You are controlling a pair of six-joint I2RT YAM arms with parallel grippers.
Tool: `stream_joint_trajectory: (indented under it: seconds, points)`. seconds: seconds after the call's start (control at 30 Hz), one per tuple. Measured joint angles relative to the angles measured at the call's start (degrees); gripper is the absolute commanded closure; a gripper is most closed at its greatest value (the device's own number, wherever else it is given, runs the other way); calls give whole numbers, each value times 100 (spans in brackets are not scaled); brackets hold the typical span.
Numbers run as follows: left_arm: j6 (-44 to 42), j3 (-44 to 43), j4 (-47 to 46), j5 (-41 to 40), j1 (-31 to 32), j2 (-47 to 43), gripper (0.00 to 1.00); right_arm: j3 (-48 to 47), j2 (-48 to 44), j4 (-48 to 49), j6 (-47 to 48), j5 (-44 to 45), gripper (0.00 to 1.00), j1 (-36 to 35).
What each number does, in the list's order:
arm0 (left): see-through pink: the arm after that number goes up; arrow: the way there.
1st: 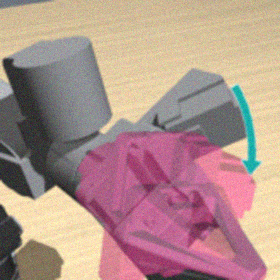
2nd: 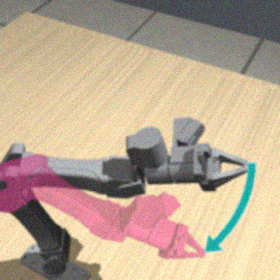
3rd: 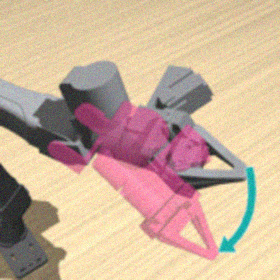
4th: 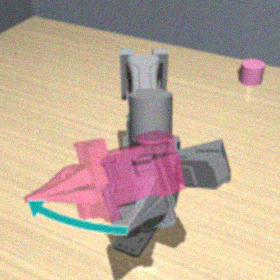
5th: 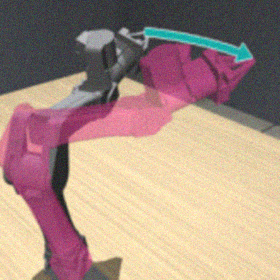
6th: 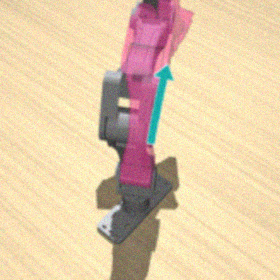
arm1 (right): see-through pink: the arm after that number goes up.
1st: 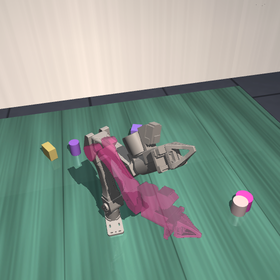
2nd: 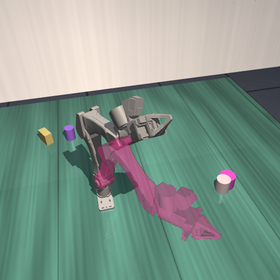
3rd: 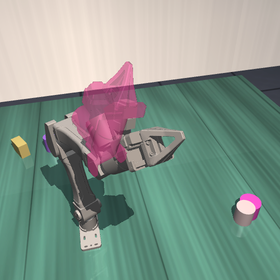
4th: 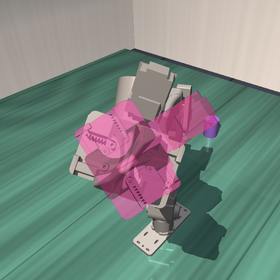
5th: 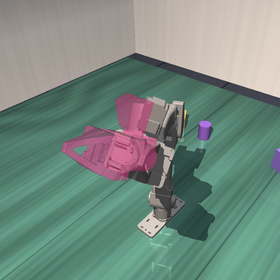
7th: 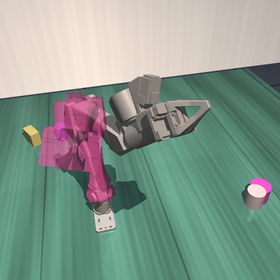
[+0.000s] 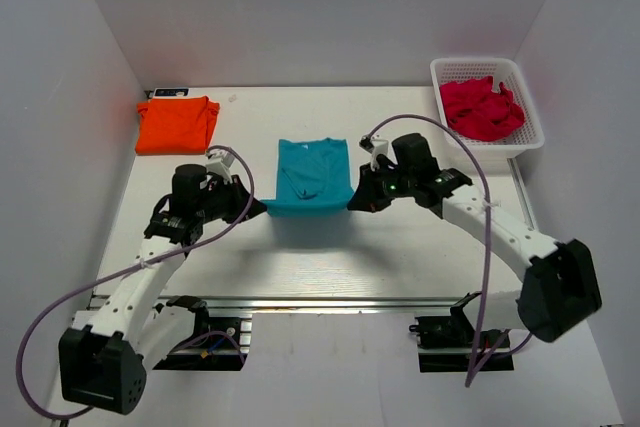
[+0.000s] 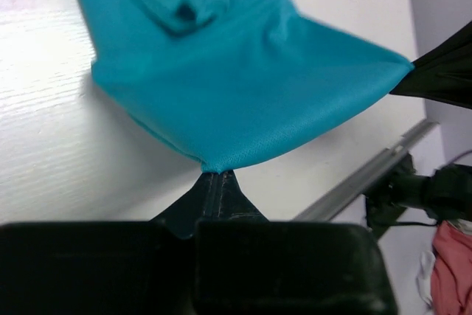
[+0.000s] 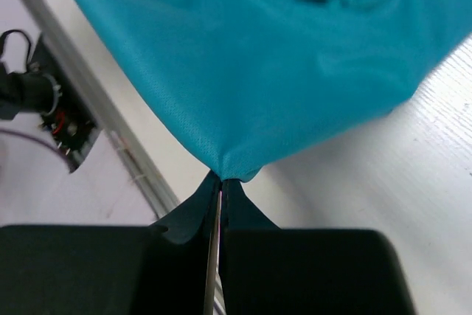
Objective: Fold and stack the t-shirts
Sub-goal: Grab one side of the 2/3 rectangular tshirt with both arms, then fold the long partially folded tshirt into a neat square
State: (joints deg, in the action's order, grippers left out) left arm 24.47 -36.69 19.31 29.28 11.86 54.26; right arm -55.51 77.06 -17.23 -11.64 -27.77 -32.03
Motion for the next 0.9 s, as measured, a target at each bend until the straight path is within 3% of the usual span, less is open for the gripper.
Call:
stream_joint_trajectory:
  seconds: [0.23, 0.5, 0.9]
  points:
    - [-92, -793, 769, 404, 0, -238, 100, -247, -457, -562, 197, -284, 100, 9]
    - [-157, -914, 739, 444, -42, 68, 100, -256, -470, -573, 166, 7, 100, 17]
    - [-39, -999, -785, -37, -63, 1095, 100, -555, 83, 114, -256, 935, 100, 234]
